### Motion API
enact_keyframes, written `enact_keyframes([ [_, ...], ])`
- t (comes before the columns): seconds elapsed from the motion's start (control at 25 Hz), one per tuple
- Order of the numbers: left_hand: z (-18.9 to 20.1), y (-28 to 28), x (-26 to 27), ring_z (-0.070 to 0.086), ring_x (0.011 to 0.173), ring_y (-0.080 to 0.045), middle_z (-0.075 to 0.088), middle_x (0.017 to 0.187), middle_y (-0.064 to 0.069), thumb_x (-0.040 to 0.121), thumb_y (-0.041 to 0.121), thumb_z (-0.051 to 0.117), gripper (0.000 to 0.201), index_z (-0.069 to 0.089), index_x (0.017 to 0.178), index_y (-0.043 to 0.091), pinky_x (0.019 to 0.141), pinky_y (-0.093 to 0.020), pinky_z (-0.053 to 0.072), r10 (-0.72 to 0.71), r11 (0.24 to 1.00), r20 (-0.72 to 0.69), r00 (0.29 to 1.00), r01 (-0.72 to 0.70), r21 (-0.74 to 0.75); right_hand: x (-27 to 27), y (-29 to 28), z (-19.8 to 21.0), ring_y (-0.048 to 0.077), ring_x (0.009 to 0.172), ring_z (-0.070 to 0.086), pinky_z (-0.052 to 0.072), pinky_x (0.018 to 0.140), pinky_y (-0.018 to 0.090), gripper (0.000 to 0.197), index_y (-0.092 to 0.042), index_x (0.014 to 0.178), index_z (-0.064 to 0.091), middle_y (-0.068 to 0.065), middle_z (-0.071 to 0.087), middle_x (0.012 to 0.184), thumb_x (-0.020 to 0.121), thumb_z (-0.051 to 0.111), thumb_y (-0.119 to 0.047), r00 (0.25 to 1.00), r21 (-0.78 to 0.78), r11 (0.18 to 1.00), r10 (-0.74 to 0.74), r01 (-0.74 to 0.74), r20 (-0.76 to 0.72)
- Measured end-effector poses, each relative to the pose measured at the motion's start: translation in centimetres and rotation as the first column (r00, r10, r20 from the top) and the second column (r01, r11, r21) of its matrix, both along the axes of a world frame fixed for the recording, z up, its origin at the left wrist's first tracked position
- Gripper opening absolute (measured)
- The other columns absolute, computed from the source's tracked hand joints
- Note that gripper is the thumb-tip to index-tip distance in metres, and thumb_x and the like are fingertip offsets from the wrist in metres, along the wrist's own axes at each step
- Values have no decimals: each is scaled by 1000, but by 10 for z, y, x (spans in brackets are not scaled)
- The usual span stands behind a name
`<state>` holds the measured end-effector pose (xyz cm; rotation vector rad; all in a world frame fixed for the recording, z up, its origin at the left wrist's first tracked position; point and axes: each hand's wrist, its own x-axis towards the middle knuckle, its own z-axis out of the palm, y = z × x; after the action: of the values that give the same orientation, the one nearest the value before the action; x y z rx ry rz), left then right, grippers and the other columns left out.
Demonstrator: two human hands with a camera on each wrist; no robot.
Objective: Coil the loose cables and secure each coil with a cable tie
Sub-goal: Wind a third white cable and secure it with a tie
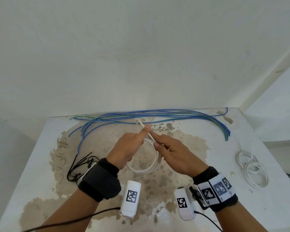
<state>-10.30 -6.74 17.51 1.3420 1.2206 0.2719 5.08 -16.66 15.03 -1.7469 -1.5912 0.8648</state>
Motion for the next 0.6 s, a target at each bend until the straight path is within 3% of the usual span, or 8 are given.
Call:
enact_keyframes([
  [0.12,-3,1,1,19,49,-12,29,51,11,82,75,57,57,51,72,19,46,-27,15,-6,1000,6,1000,5,17,-2,0,-1,3,87,57,46,74,17,45,-53,148,33,-5,65,106,109,40,-30,998,-2,1000,-23,23,-54],
  [0.28,-4,-1,4,21,46,-4,40,36,14,95,55,52,51,51,59,19,45,-25,20,15,999,9,1000,-16,47,-5,-2,-1,0,82,59,45,72,13,46,-48,149,37,-13,67,97,109,42,-27,996,12,999,-34,35,-81],
  [0.32,-4,-2,5,59,42,-12,42,34,14,98,48,49,48,51,59,20,46,-27,23,28,998,17,999,-29,54,-7,-2,-2,3,81,60,46,73,14,47,-48,151,34,-11,67,95,108,43,-31,996,1,999,-46,46,-79],
  [0.36,-5,-3,6,44,78,5,42,34,15,101,42,46,46,52,61,19,48,-29,25,42,997,27,999,-43,60,-9,-2,-4,6,79,61,46,72,14,49,-47,153,31,-7,67,91,107,45,-36,996,-18,998,-62,61,-65],
  [0.44,-7,-3,6,49,77,3,42,34,14,103,37,40,44,50,65,17,51,-31,27,51,996,34,998,-53,74,-13,-2,-7,6,70,58,45,66,15,48,-43,151,33,-6,63,81,106,48,-39,997,-33,996,-80,80,-22],
  [0.48,-7,-4,6,61,66,-4,41,34,13,103,36,38,45,49,64,17,51,-31,26,49,995,30,998,-51,80,-14,-2,-9,5,67,57,45,64,16,39,-37,144,40,-9,62,80,106,48,-36,996,-28,996,-83,83,-17],
  [0.52,-9,-4,7,60,44,-9,41,34,12,102,37,37,45,47,63,18,50,-30,25,51,995,27,998,-53,81,-15,-1,-9,5,67,59,47,63,18,30,-32,137,47,-10,63,83,107,47,-32,996,-25,996,-85,84,-31],
  [0.6,-12,-5,7,33,34,-7,39,36,12,102,40,37,47,47,61,21,48,-27,24,62,997,46,997,-65,52,-17,0,-12,8,71,66,55,63,26,20,-28,127,51,-9,67,89,109,42,-28,990,-30,994,-104,102,-97],
])
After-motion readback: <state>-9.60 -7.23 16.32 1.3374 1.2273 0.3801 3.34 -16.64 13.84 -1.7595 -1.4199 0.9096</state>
